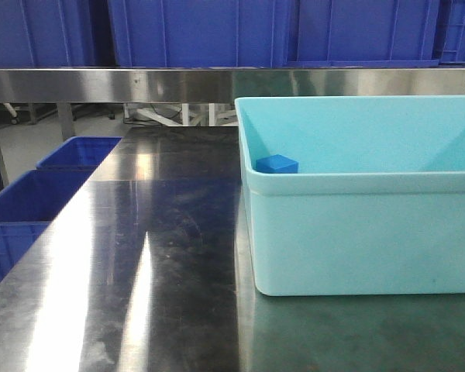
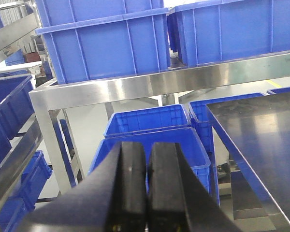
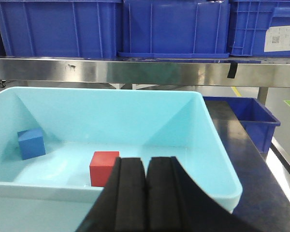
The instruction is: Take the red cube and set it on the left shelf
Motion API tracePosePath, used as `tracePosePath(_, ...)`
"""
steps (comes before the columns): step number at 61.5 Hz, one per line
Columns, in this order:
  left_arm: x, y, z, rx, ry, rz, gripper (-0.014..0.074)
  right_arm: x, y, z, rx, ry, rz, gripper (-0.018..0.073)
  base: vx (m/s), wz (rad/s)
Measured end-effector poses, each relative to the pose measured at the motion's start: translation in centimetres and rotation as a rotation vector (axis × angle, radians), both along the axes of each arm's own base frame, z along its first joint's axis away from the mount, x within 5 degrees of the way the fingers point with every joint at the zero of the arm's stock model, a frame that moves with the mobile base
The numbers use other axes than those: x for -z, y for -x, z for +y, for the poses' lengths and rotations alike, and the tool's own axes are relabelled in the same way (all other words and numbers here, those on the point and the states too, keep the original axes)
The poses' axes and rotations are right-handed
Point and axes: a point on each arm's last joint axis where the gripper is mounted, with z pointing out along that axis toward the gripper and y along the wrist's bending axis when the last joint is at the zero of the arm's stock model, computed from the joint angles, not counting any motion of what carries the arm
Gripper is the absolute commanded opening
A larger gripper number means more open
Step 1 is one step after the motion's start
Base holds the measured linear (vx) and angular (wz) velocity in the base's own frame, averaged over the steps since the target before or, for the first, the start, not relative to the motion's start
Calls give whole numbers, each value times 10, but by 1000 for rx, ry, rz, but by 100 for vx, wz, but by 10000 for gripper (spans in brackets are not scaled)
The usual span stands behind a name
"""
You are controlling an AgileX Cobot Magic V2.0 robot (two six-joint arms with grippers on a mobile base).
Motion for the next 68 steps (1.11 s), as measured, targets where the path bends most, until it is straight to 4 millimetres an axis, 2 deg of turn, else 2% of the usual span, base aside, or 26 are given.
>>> tracePosePath(36,0,0,0,0,0,0,106,0,0,0,0,0,0,55,0,0)
tracePosePath(55,0,0,0,0,0,0,106,-8,1,0,-4,-30,-71,57,0,0)
tracePosePath(59,0,0,0,0,0,0,106,-13,0,0,-5,-64,-49,57,0,0)
tracePosePath(68,0,0,0,0,0,0,106,-39,-6,1,-7,-109,14,57,0,0)
